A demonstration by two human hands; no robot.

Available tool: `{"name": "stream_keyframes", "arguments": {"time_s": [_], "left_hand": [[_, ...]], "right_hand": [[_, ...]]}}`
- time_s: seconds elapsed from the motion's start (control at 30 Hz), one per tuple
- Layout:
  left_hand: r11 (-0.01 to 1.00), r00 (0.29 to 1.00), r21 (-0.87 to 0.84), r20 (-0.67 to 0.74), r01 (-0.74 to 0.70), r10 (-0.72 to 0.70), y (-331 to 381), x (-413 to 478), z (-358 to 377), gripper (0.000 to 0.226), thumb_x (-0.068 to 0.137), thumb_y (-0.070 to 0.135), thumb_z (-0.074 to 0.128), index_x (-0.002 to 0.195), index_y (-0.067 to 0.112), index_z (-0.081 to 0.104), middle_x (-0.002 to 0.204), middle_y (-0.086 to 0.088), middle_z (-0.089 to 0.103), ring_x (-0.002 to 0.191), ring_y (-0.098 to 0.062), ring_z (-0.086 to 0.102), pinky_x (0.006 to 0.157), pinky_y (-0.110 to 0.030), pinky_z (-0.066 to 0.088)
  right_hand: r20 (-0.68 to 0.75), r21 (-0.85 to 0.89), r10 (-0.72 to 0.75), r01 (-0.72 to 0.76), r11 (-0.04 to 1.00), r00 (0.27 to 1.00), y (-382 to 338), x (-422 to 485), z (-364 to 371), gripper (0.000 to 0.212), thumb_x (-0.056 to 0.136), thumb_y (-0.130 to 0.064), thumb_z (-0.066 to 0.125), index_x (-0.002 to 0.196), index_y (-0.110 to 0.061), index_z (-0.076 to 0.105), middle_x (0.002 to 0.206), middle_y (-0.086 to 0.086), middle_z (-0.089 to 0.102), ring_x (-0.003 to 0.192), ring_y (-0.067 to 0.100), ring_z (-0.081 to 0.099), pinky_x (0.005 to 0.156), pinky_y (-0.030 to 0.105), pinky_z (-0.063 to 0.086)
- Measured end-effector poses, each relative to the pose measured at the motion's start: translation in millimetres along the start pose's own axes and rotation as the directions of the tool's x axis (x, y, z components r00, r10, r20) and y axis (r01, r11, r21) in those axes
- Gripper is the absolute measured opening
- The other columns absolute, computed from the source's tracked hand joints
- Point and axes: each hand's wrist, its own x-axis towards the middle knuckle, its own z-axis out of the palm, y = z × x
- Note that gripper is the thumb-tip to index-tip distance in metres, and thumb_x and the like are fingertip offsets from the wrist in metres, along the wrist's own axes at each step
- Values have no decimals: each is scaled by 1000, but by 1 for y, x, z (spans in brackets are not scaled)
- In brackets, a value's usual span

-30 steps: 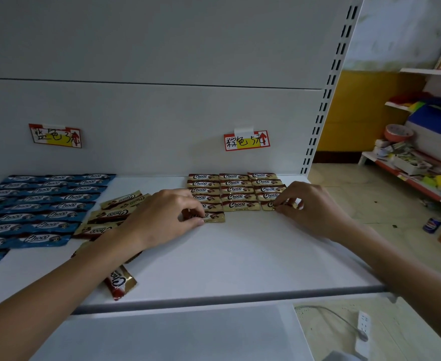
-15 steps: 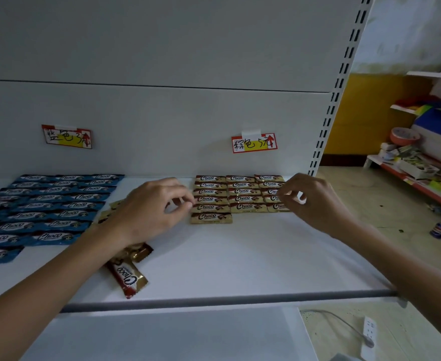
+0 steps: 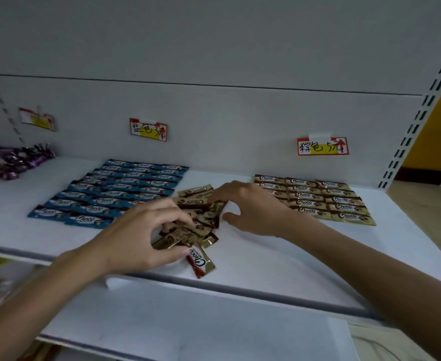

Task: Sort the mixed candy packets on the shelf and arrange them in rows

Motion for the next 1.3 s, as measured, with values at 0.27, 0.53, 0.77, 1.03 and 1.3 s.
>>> {"name": "stream_keyframes", "arguments": {"time_s": [0.27, 0.53, 0.77, 1.03, 1.3], "left_hand": [[996, 990, -26, -107, 87, -90, 5, -9, 1, 28, 76, 24, 74, 95, 40, 61, 89, 26, 58, 98, 5, 51, 79, -8, 44], [954, 913, -261, -335, 149, -234, 19, 11, -11, 44, 78, -1, 66, 106, 32, 57, 82, 15, 61, 83, 5, 62, 68, -9, 51], [840, 917, -528, -260, 127, -302, 56, 49, 1, 30, 86, 0, 54, 99, 26, 64, 91, -2, 65, 74, -12, 68, 68, -35, 58], [711, 945, -694, -144, 116, -294, 107, 103, 54, 18, 78, 9, 64, 69, 24, 62, 77, 1, 64, 81, -23, 68, 75, -44, 57], [954, 994, -299, -108, 3, -37, 124, 116, 83, 9, 81, 23, 69, 83, 22, 60, 76, 11, 63, 71, -1, 57, 67, -24, 47]], "right_hand": [[-132, -9, -87, 87, 996, 987, 6, 0, 10, 23, 88, -9, 58, 108, -13, 69, 109, 2, 68, 100, 19, 60, 84, 40, 50], [-413, 196, 23, 65, 978, 910, -6, -2, -2, 16, 86, -3, 58, 98, -6, 69, 82, -1, 67, 70, -3, 55, 64, 4, 39], [-366, 439, 317, -138, 888, 875, 6, -47, -31, 28, 85, 0, 55, 95, -24, 63, 84, -14, 67, 73, -1, 60, 64, 11, 47], [-356, 429, 501, -338, 838, 789, 41, -124, -58, 24, 85, -11, 62, 80, -33, 69, 84, -24, 66, 77, -4, 62, 63, 7, 47], [-149, 121, 495, -481, 868, 856, 66, -174, -60, 17, 82, -14, 68, 93, -26, 71, 83, -20, 63, 77, -1, 58, 62, 6, 41]]}}
